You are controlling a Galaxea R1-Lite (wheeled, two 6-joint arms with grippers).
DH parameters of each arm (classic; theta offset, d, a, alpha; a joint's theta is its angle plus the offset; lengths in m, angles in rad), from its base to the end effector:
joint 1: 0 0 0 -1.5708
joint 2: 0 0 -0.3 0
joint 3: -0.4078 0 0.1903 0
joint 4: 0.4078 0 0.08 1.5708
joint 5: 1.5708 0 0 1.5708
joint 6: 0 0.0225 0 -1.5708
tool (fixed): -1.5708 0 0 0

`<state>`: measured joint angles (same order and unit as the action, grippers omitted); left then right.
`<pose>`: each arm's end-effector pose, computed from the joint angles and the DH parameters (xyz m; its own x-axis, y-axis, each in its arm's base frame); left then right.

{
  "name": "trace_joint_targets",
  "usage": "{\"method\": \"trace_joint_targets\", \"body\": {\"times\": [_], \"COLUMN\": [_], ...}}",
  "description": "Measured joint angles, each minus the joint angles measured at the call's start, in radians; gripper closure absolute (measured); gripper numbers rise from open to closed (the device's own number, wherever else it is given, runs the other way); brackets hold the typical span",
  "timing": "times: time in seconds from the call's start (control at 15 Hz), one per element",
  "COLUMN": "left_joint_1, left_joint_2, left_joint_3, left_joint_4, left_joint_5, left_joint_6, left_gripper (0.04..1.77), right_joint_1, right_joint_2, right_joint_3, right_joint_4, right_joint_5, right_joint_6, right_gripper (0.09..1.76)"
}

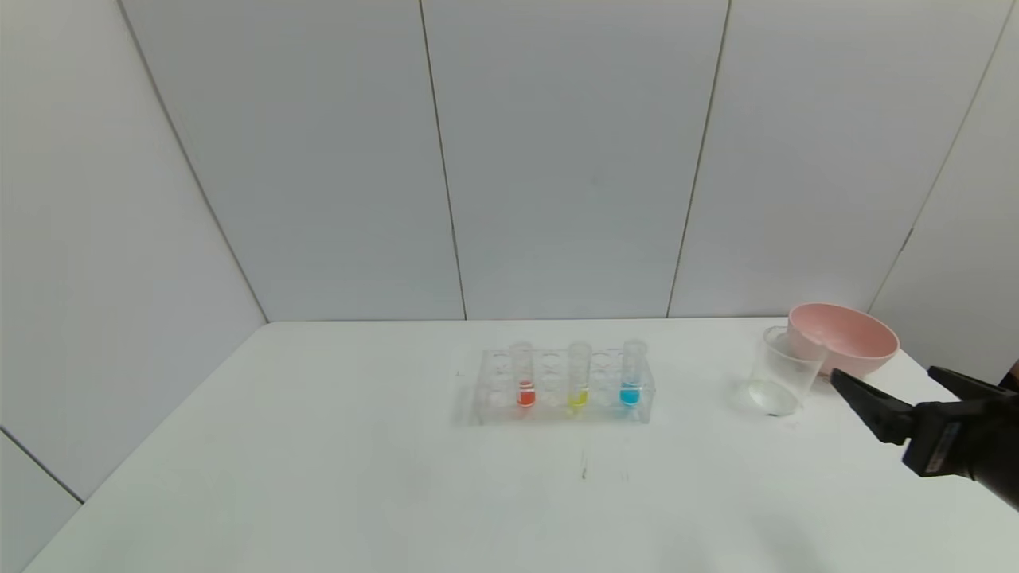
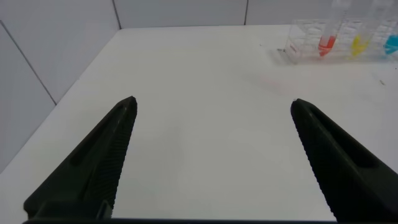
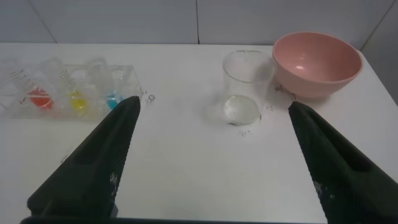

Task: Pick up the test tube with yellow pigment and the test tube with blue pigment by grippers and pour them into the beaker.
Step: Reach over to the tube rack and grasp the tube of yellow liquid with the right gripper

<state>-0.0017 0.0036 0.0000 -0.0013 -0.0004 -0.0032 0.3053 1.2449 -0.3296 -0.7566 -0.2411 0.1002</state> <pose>-0.0225 0.0000 0.0757 1.0000 -0.0021 -0.0023 0.0021 1.0000 -0.0032 0.1646 0.0462 0.1756 0.9863 0.0605 -0.1535 -0.0516 0.9968 0.0612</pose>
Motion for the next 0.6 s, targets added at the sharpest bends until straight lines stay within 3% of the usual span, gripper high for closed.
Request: {"method": "trace_joint_targets", "body": {"times": [0.33,0.6], "left_joint_1": [0.000,0.000], "left_joint_2": [0.000,0.000], "left_joint_3": [0.000,0.000], "left_joint_4": [0.000,0.000], "left_joint_5": [0.000,0.000], "left_joint_6": [0.000,0.000], "left_gripper": [0.05,0.05], "right_joint_1": [0.346,0.540], "right_joint_2": [0.205,0.388], "right_joint_3": [-0.173,-0.317], "right_joint_4": [0.003,0.001], "right_joint_5": [-0.313,-0.518], "right_joint_6": [0.054,0.097], "right_gripper": [0.14,0.14]}}
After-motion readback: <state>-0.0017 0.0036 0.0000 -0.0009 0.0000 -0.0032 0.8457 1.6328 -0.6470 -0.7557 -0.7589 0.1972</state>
